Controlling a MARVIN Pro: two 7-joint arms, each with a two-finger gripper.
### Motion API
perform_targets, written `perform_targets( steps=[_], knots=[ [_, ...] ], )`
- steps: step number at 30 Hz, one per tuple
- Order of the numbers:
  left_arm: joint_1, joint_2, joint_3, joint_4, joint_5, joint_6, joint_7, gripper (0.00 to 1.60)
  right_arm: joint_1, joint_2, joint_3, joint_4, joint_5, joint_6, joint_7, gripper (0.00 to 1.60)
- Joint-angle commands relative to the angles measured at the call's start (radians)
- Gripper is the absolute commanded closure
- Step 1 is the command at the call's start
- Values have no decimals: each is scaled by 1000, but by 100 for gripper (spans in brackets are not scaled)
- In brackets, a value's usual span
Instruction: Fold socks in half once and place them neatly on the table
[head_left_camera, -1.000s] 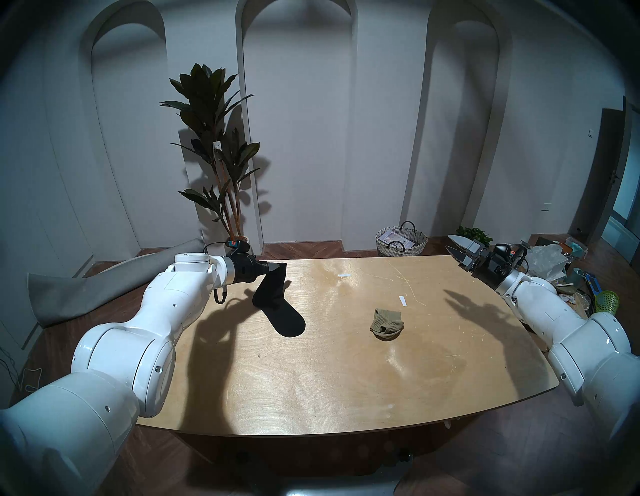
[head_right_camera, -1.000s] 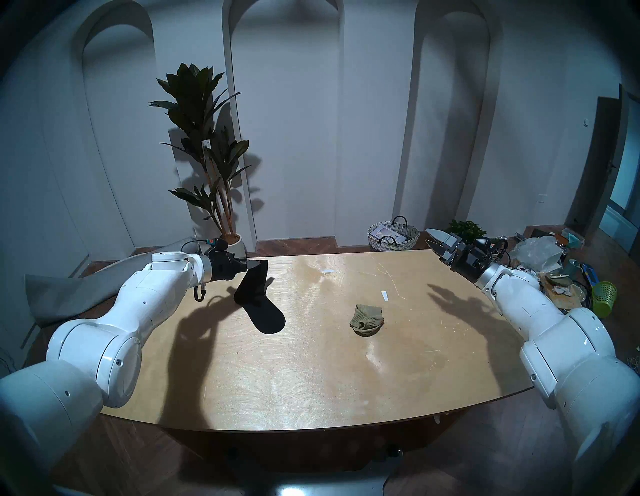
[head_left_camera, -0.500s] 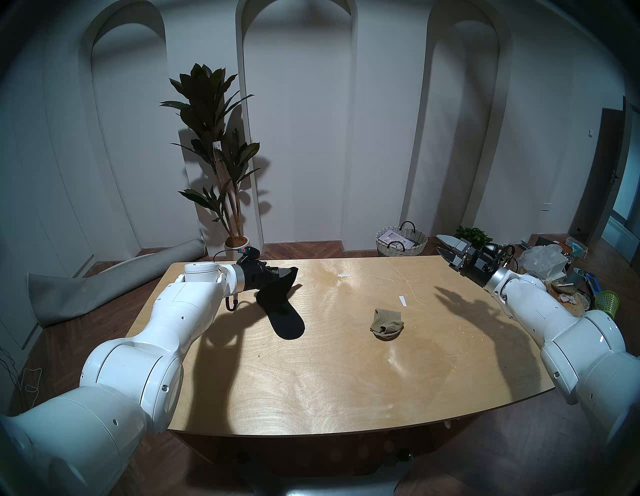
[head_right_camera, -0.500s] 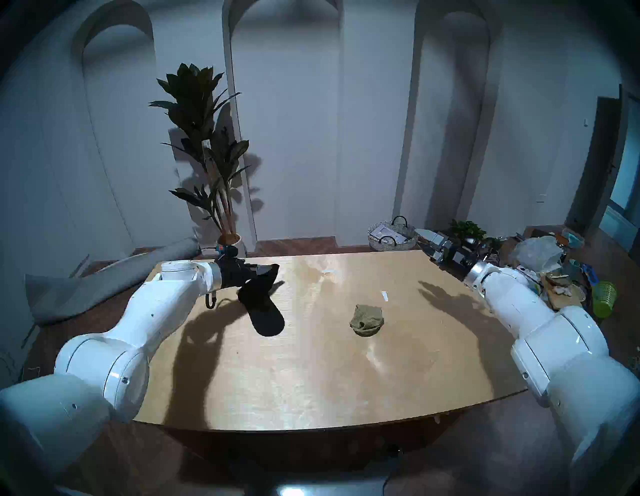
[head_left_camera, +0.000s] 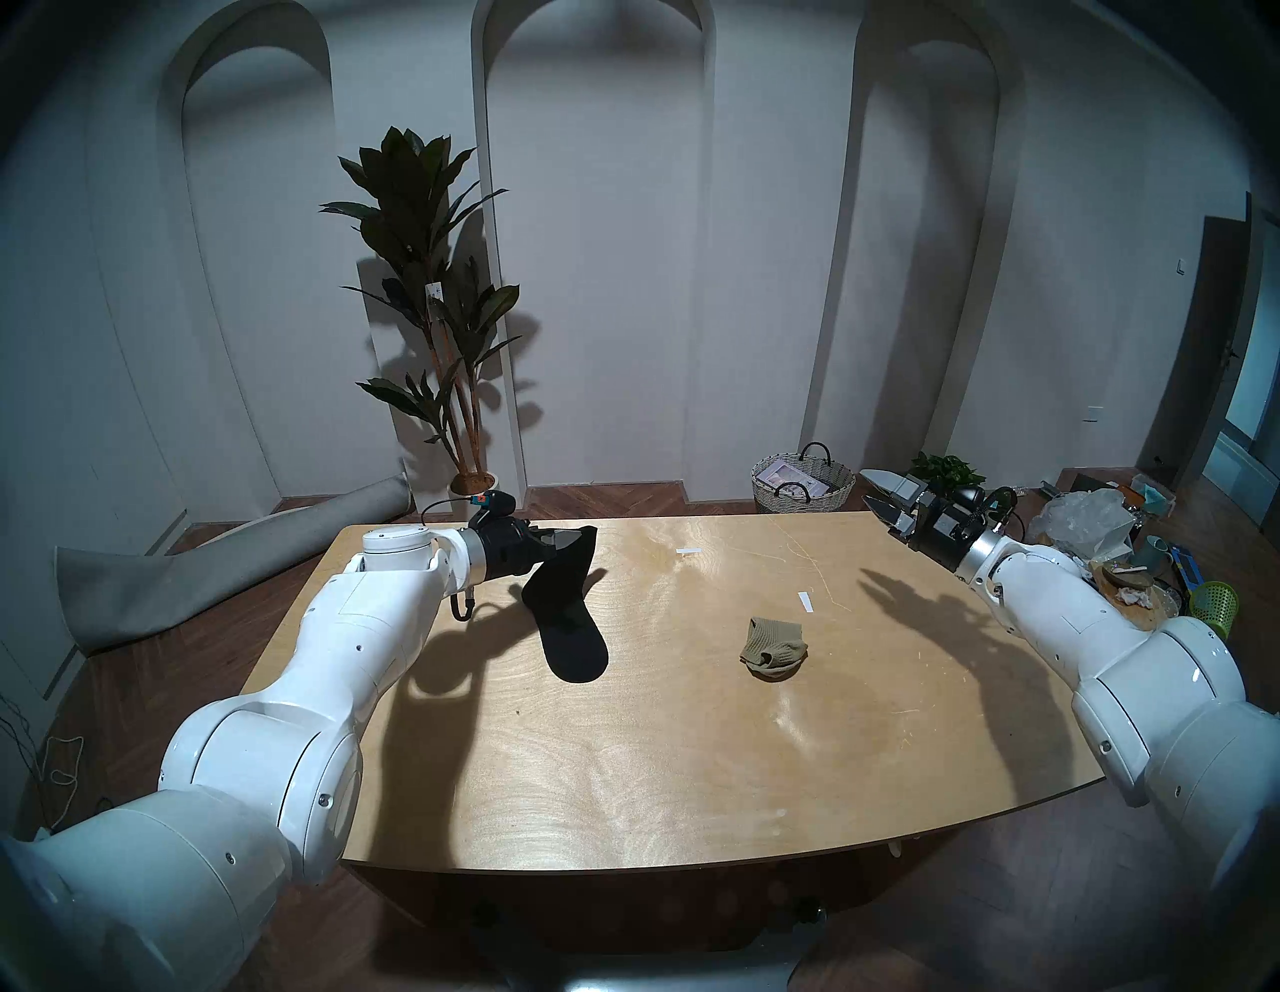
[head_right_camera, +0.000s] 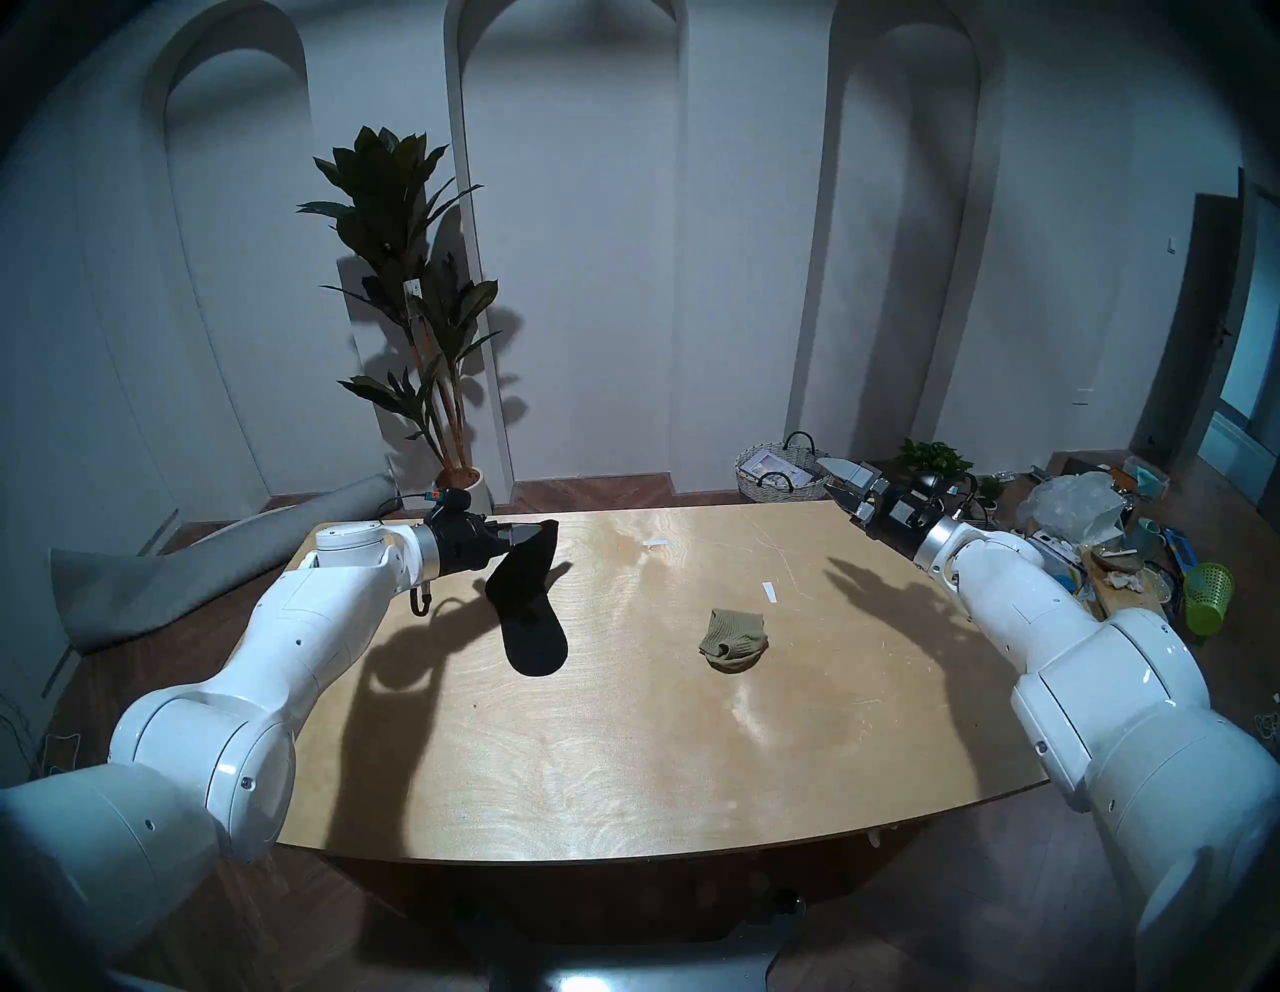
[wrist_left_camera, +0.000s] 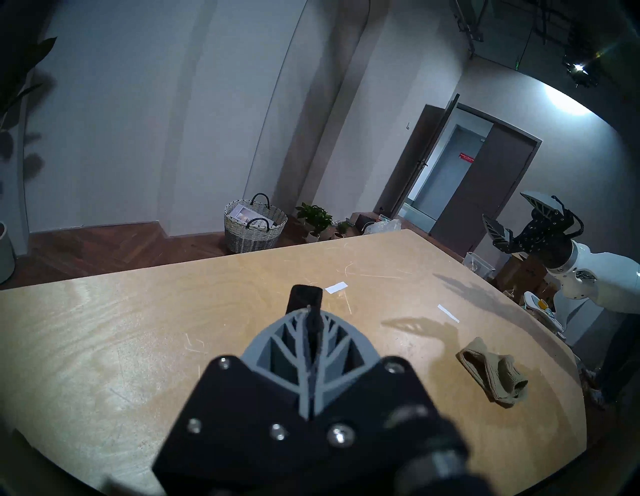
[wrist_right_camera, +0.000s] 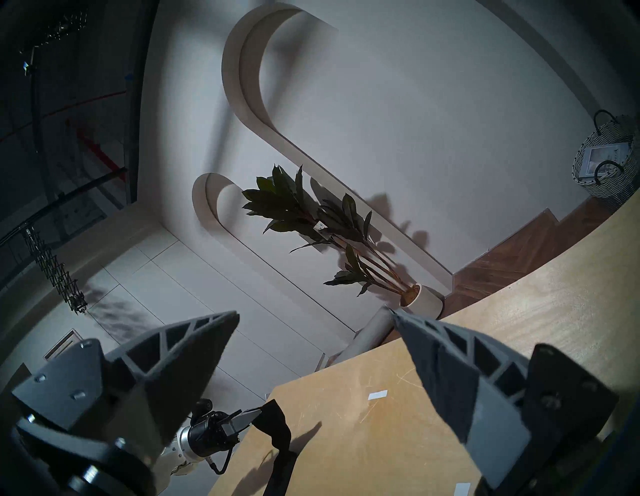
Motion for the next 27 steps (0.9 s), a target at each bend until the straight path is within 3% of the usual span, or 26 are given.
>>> perform_targets(
  steps=[1,27],
  knots=[
    [37,17,-16,-47,-10,-17,-3,160,26,-14,1,-11,0,-1,-13,0],
    [153,58,-88,-223,-62,-95,-68,160,17,-53,0,-7,-2,11,-114,0]
  ],
)
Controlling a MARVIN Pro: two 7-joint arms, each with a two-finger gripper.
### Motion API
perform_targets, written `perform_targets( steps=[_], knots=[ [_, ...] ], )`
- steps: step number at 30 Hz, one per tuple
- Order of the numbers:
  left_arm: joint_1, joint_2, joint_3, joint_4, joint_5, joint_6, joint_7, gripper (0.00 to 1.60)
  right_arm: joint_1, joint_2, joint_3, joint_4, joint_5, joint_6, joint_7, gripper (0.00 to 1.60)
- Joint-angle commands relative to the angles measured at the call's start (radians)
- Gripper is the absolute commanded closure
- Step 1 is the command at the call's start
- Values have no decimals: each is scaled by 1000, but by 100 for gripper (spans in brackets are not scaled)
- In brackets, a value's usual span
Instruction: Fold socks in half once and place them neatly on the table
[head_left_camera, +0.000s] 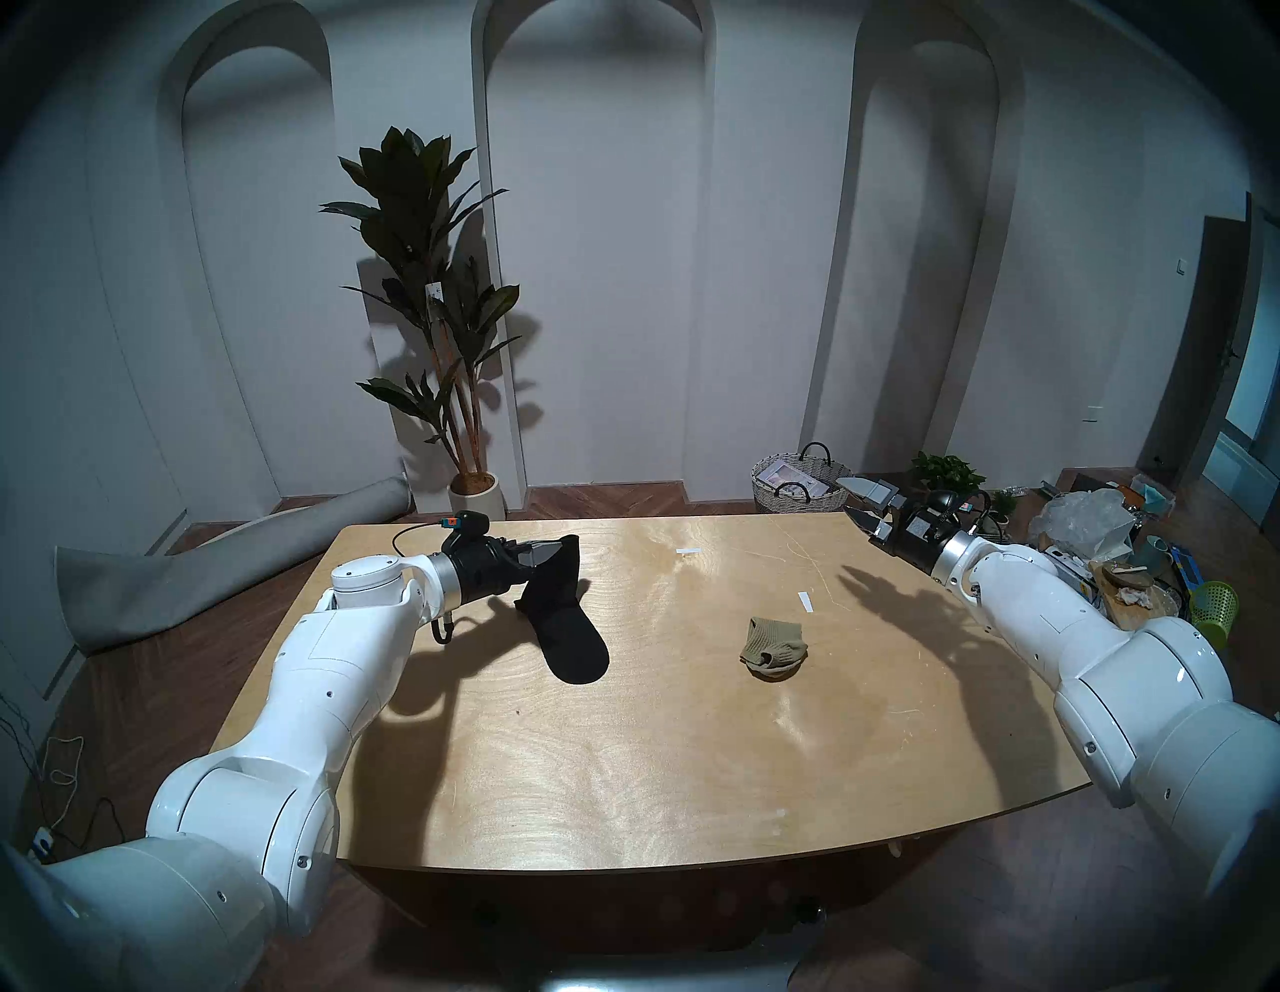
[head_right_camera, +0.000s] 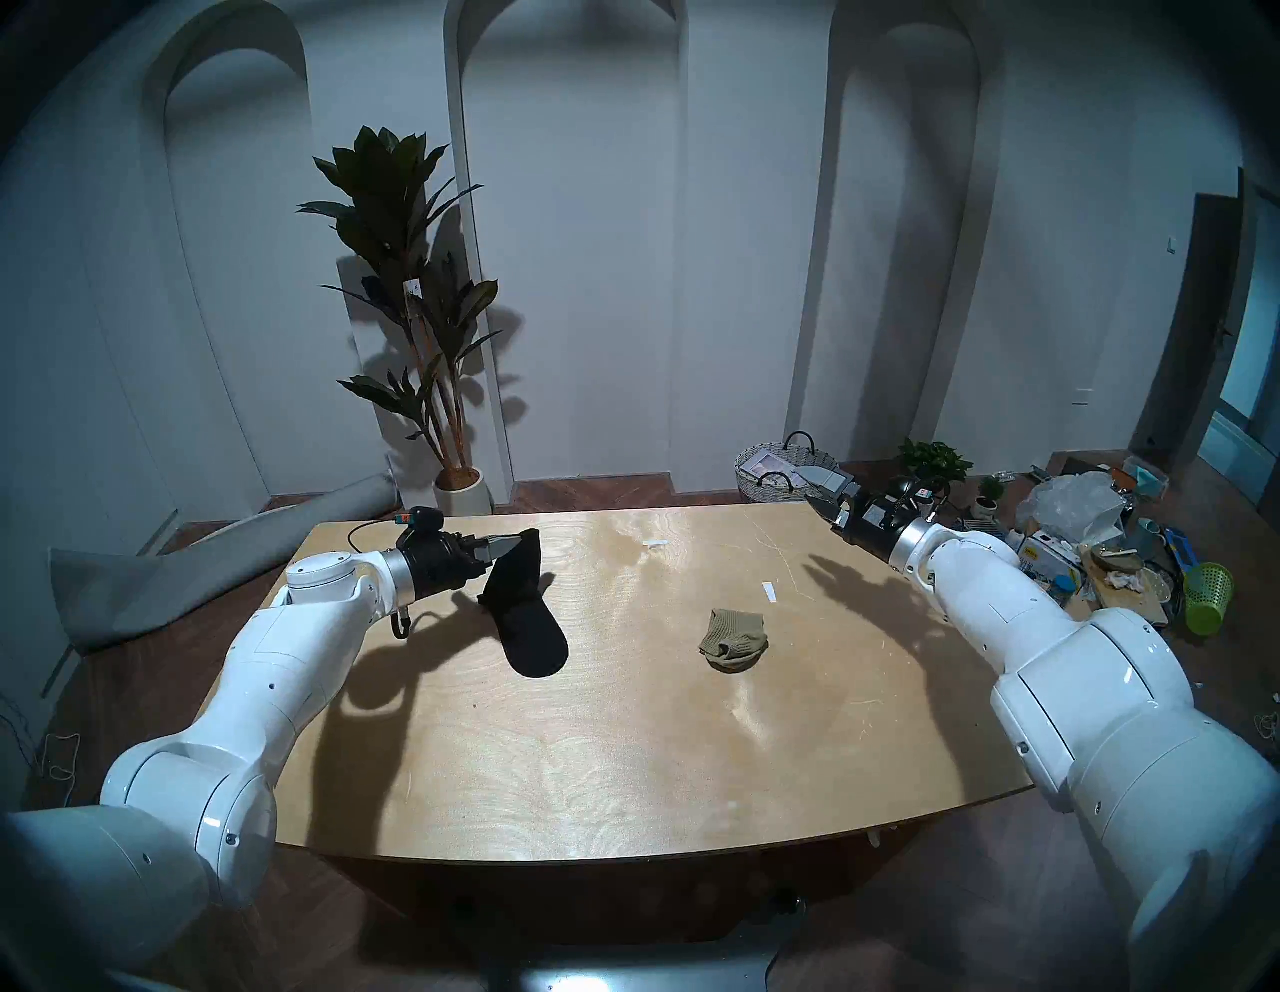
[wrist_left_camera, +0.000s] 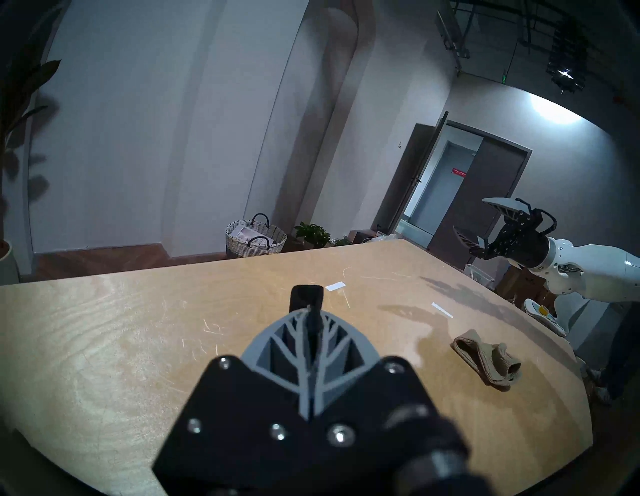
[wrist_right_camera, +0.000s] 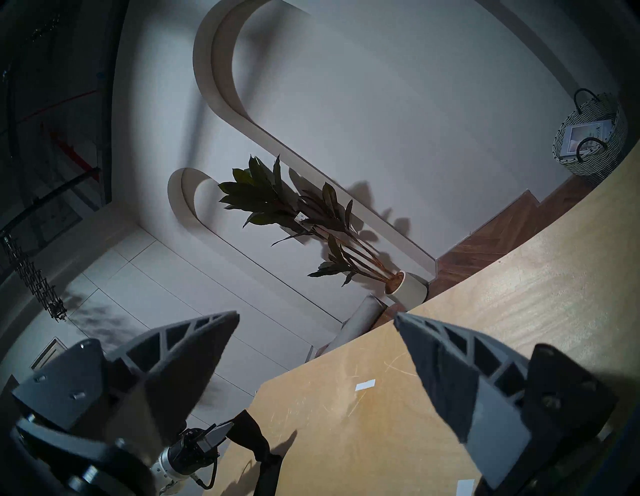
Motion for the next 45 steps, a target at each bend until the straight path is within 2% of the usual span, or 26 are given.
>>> perform_targets(
  steps=[1,13,25,27,28,29,30,31,32,33,35,37,38,40,45],
  knots=[
    [16,8,-19,-71,-22,-23,-28,160,16,-7,1,-7,0,-1,-8,0],
    [94,5,-23,-143,-41,-49,-77,160,13,-19,1,-7,0,5,-46,0],
    [206,-9,-13,-212,-56,-85,-137,160,14,-32,0,-9,-1,11,-83,0],
    [225,-11,-12,-223,-58,-92,-147,153,15,-35,0,-10,-1,12,-88,0],
    [233,-11,-12,-228,-59,-95,-150,160,16,-36,0,-10,-1,12,-90,0],
    [242,-12,-11,-233,-60,-98,-155,159,16,-37,1,-11,-1,13,-92,0],
    [253,-14,-10,-241,-62,-102,-160,108,17,-39,1,-11,-1,13,-95,0],
    [261,-14,-9,-246,-63,-105,-165,109,17,-40,1,-11,-1,14,-97,0],
    [270,-15,-8,-252,-64,-109,-169,127,17,-41,1,-12,-1,14,-99,0],
    [281,-16,-7,-259,-65,-113,-175,135,18,-42,1,-12,-1,15,-101,0],
    [298,-18,-6,-271,-68,-120,-183,139,18,-45,1,-13,-1,16,-104,0],
    [318,-20,-4,-285,-71,-128,-194,104,19,-47,1,-13,-1,17,-107,0],
    [331,-21,-2,-294,-73,-133,-201,48,18,-49,1,-13,-1,18,-109,0],
    [352,-23,0,-309,-76,-141,-213,0,18,-51,1,-12,-1,19,-112,0],
    [396,-26,3,-345,-84,-161,-236,0,17,-54,0,-11,-1,22,-119,0]
  ],
)
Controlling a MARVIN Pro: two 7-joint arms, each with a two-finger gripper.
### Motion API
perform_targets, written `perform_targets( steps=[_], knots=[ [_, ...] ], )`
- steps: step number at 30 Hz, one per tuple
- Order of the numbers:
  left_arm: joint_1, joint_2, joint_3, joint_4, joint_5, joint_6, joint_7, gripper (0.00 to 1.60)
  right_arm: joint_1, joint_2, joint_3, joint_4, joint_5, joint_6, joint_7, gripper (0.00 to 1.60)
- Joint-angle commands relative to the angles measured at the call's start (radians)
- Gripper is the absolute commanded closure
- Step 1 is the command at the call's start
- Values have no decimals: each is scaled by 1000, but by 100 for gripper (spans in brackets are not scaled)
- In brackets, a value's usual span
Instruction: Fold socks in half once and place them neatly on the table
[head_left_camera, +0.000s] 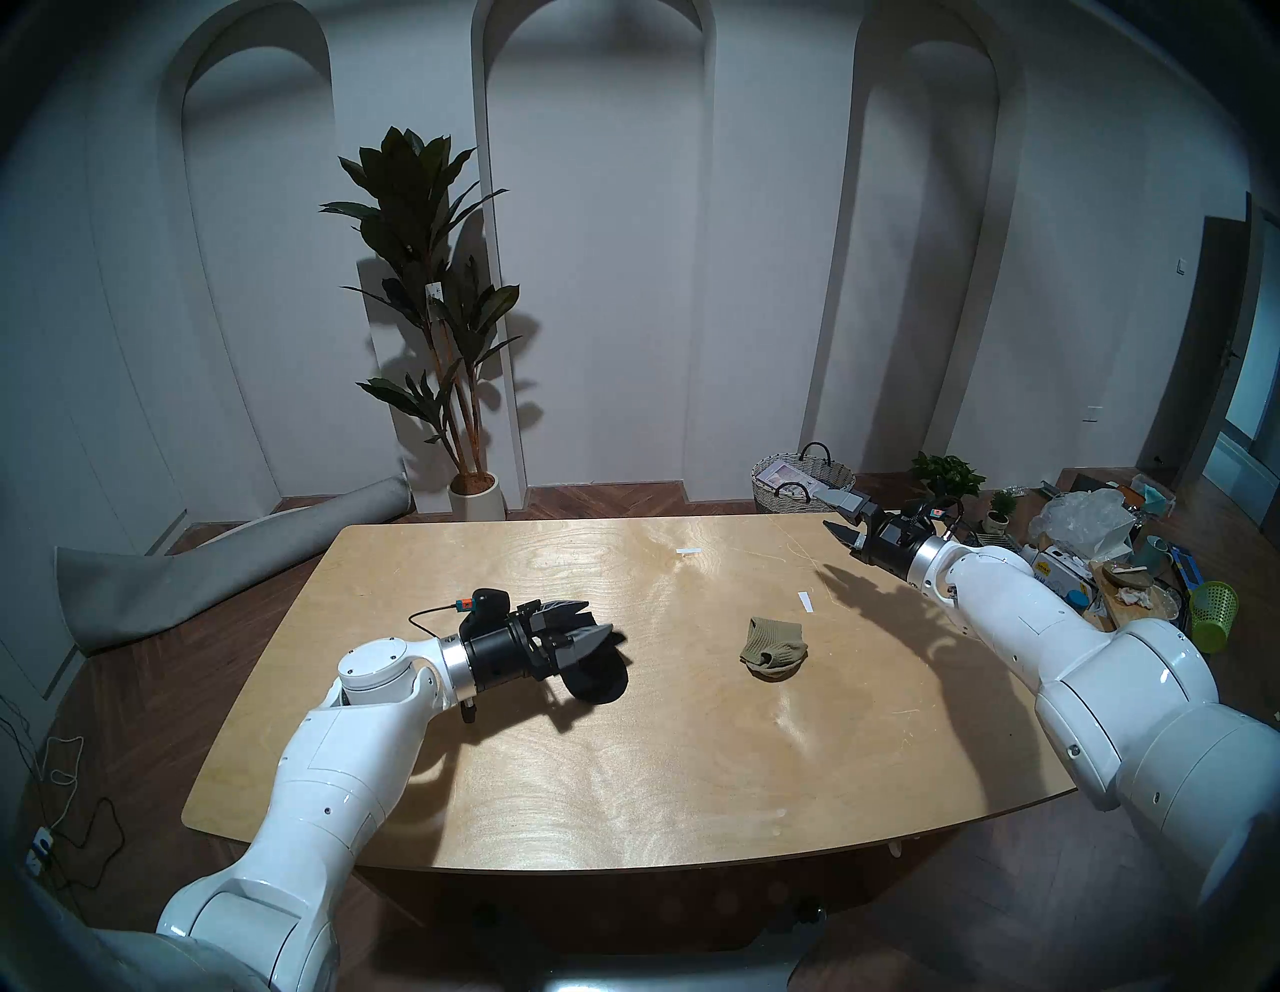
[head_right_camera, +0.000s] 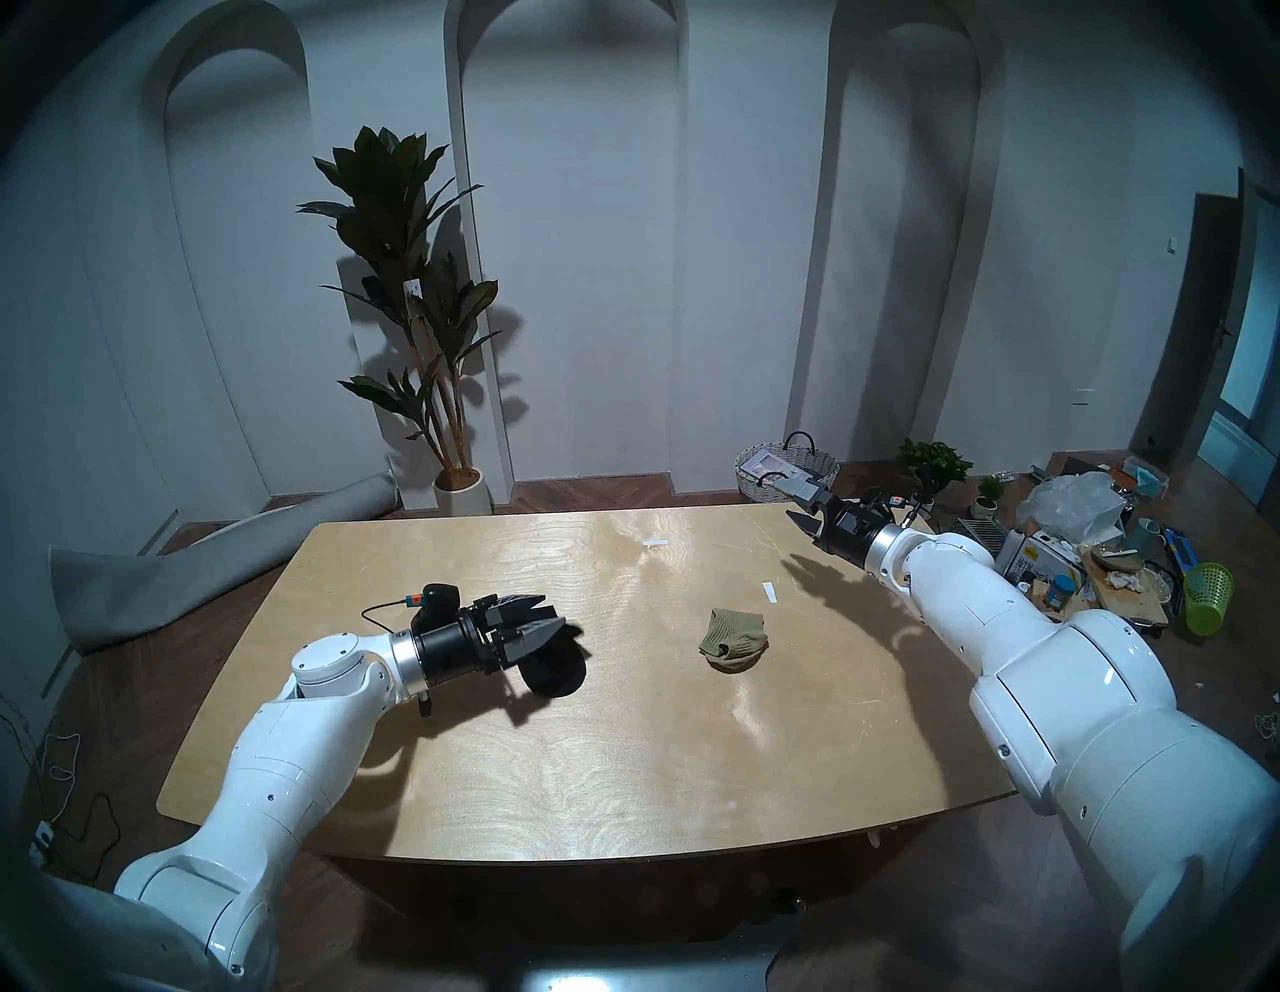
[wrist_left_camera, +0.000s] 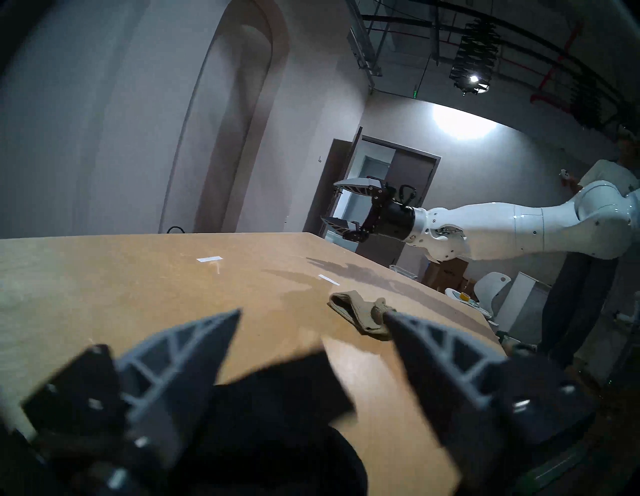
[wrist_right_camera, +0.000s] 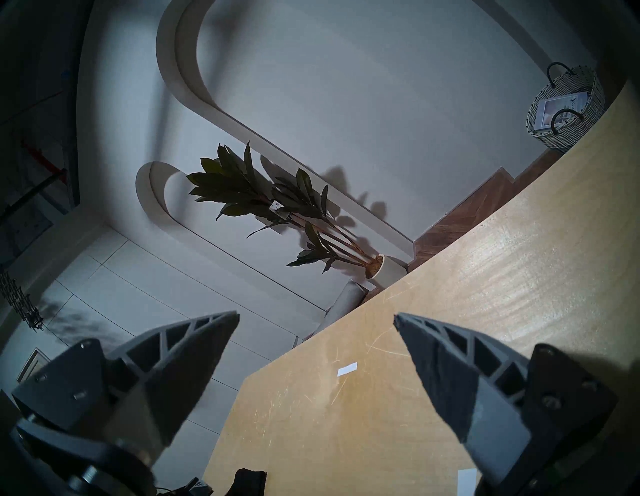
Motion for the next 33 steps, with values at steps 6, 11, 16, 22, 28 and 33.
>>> perform_targets(
  steps=[6,11,16,22,28,33],
  knots=[
    [107,-6,-1,-120,-28,-59,-65,0,20,-7,2,-10,0,1,-8,0],
    [133,0,-18,-183,-37,-89,-74,0,36,-2,9,-14,4,2,-13,0],
    [109,-8,-52,-258,-58,-129,-79,0,68,10,23,-25,10,-1,-11,0],
    [27,-12,-129,-343,-86,-191,-56,0,85,27,31,-36,9,-10,-5,0],
    [-21,-8,-198,-406,-82,-228,-1,0,90,41,41,-46,11,-19,7,0],
    [-65,-8,-267,-440,-56,-228,117,0,90,61,48,-67,5,-60,28,0]
  ],
)
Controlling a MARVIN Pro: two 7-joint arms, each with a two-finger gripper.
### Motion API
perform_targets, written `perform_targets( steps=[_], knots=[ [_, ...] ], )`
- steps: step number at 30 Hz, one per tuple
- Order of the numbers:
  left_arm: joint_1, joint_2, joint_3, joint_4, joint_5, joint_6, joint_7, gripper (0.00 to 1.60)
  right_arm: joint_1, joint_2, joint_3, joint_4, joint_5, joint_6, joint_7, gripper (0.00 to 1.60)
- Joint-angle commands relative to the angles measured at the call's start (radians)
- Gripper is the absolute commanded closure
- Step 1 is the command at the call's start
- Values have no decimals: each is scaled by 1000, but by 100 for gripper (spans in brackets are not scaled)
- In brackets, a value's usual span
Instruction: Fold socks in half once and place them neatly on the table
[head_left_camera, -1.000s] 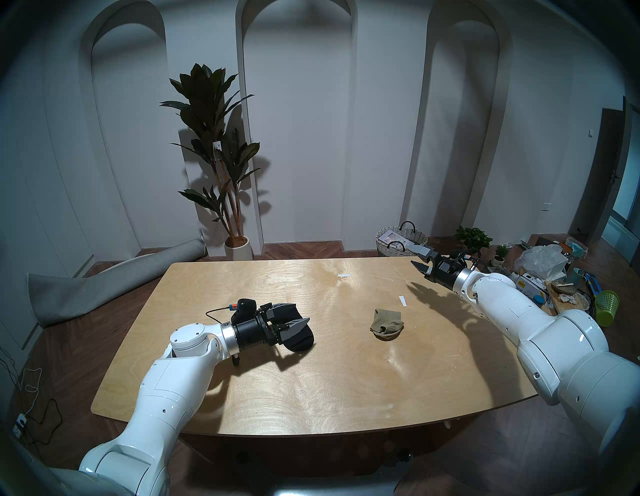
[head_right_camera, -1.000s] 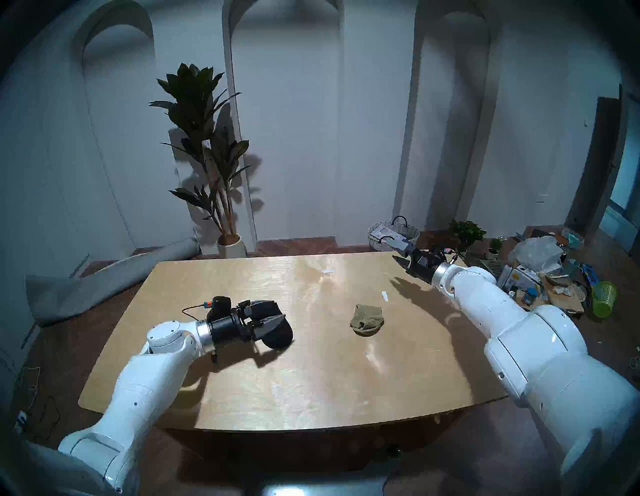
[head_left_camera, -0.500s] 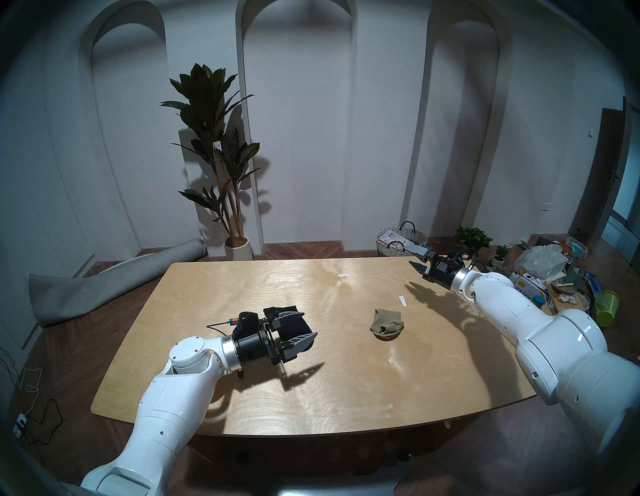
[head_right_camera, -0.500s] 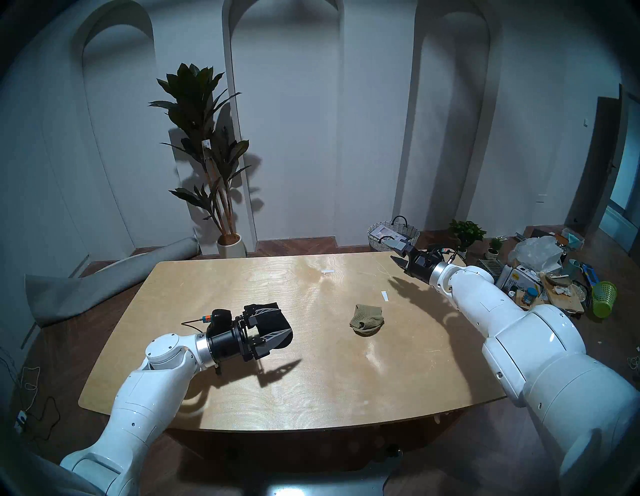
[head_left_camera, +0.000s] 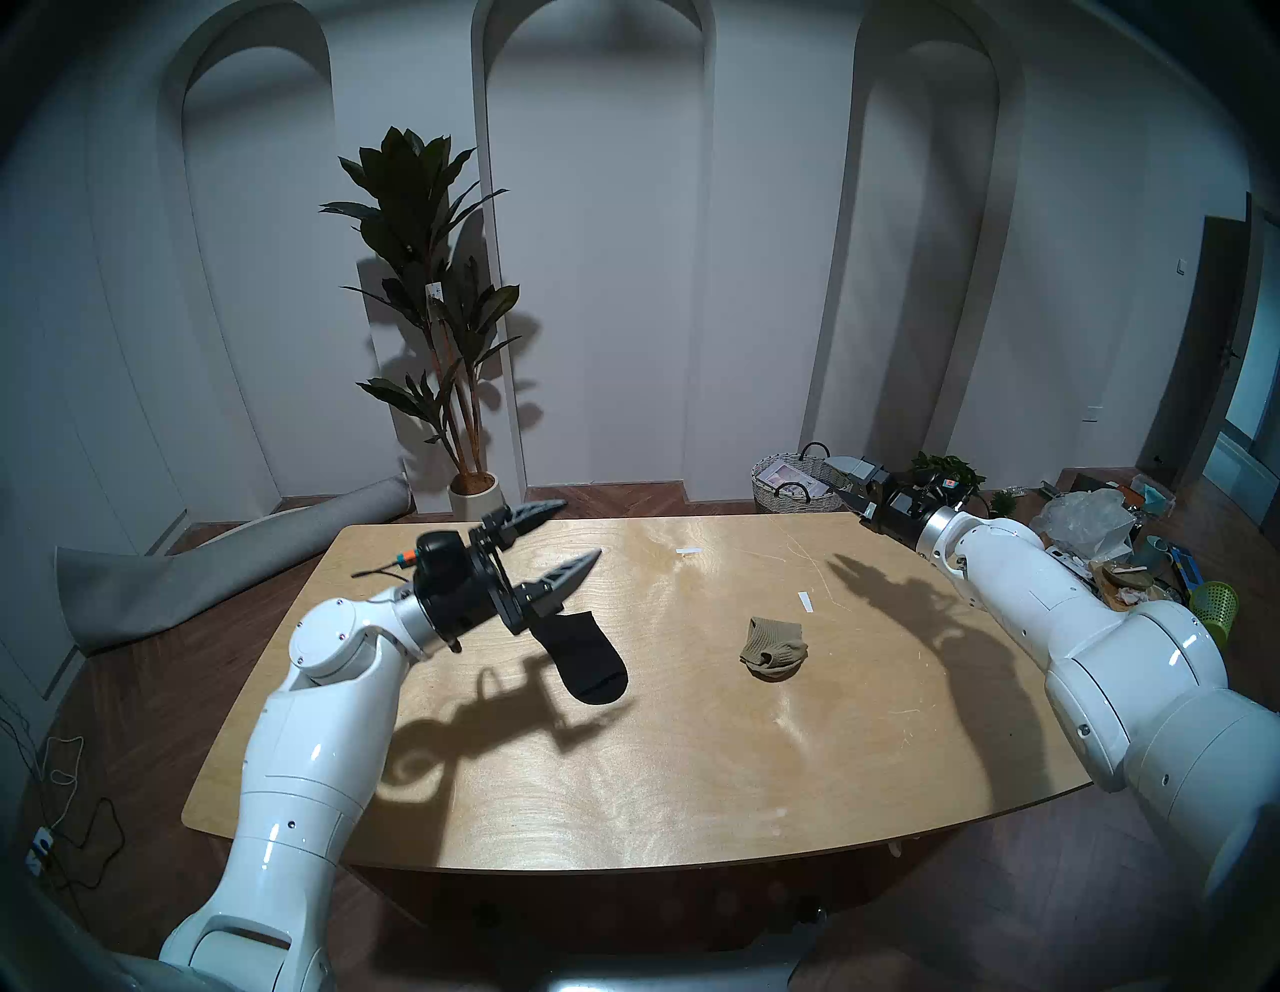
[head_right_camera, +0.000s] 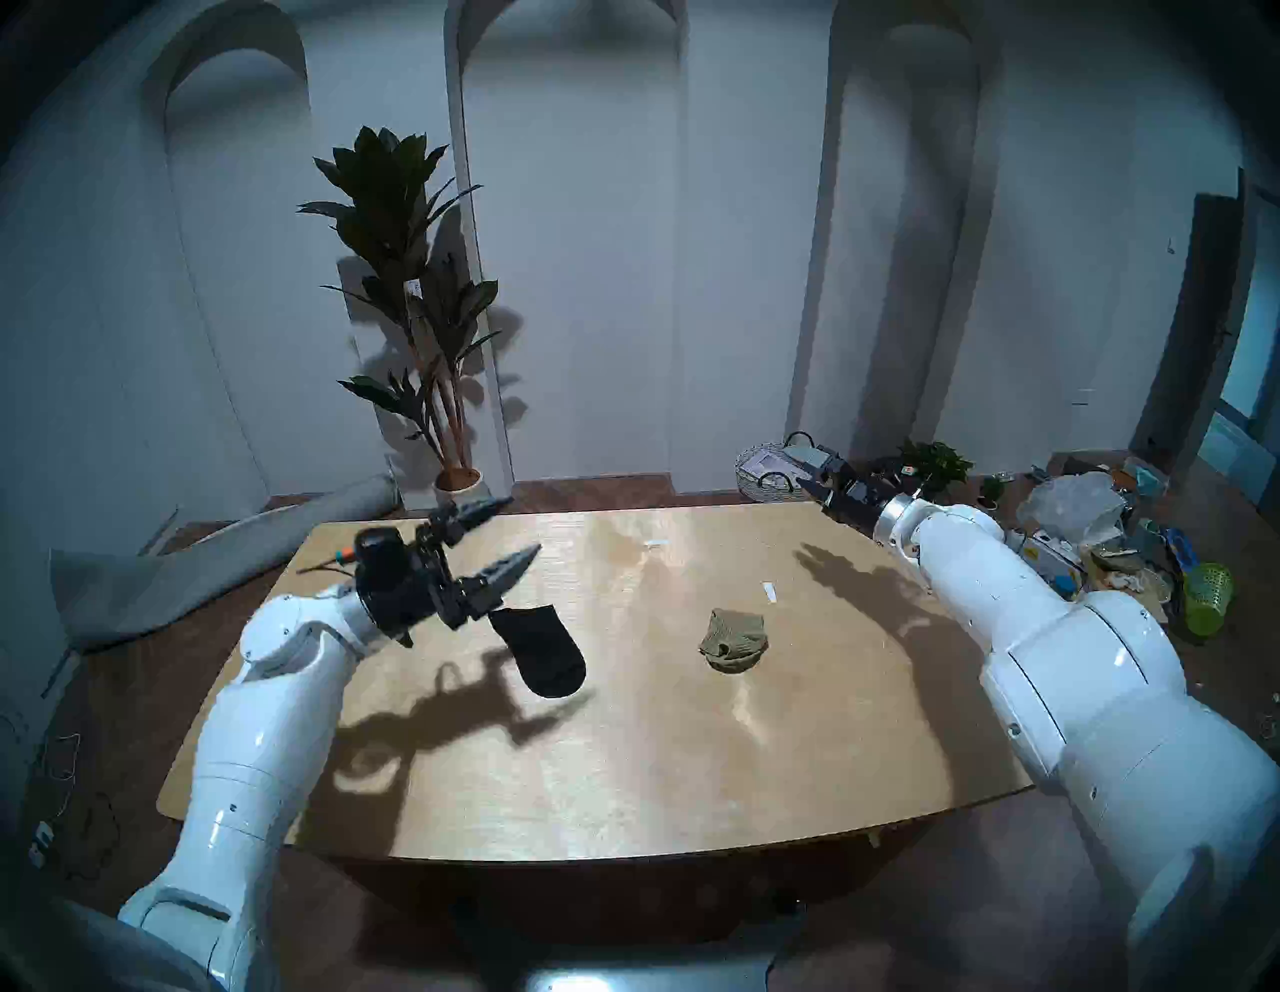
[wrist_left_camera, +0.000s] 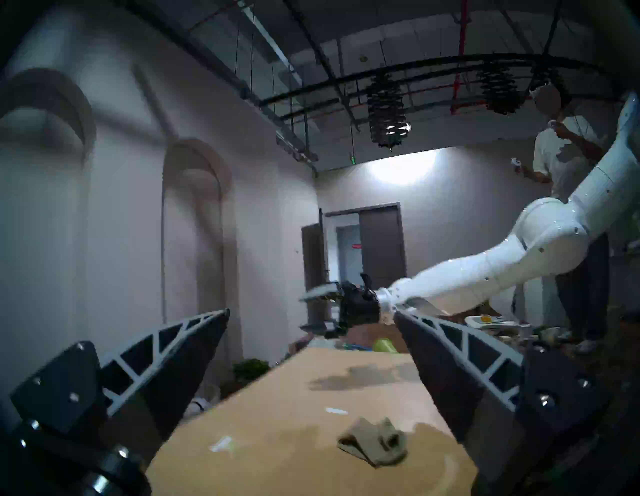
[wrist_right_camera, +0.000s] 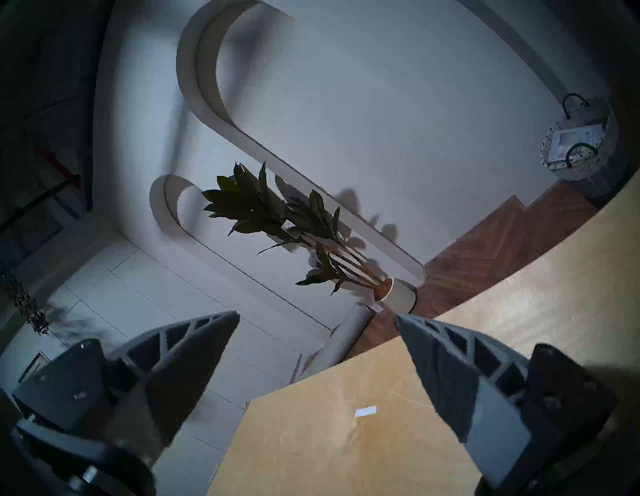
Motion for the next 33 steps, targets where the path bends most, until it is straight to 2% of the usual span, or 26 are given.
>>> perform_targets(
  steps=[1,8,12,28,29,30,33],
  knots=[
    [-99,3,-86,-54,20,-14,122,0,30,33,11,-38,-3,-50,33,0],
    [-113,0,-130,0,61,10,234,0,26,53,5,-62,-20,-112,48,0],
    [-122,-4,-138,53,108,33,328,0,23,56,-4,-91,-44,-160,66,0],
    [-208,-38,-129,167,247,126,609,0,-36,46,-65,-160,-132,-285,97,0],
    [-215,-40,-129,176,257,133,620,0,-41,45,-68,-163,-134,-287,96,0],
    [-229,-46,-123,194,282,150,670,0,-53,43,-73,-171,-139,-293,94,0],
    [-240,-49,-119,211,302,162,704,0,-65,35,-73,-176,-135,-284,92,0]
  ],
)
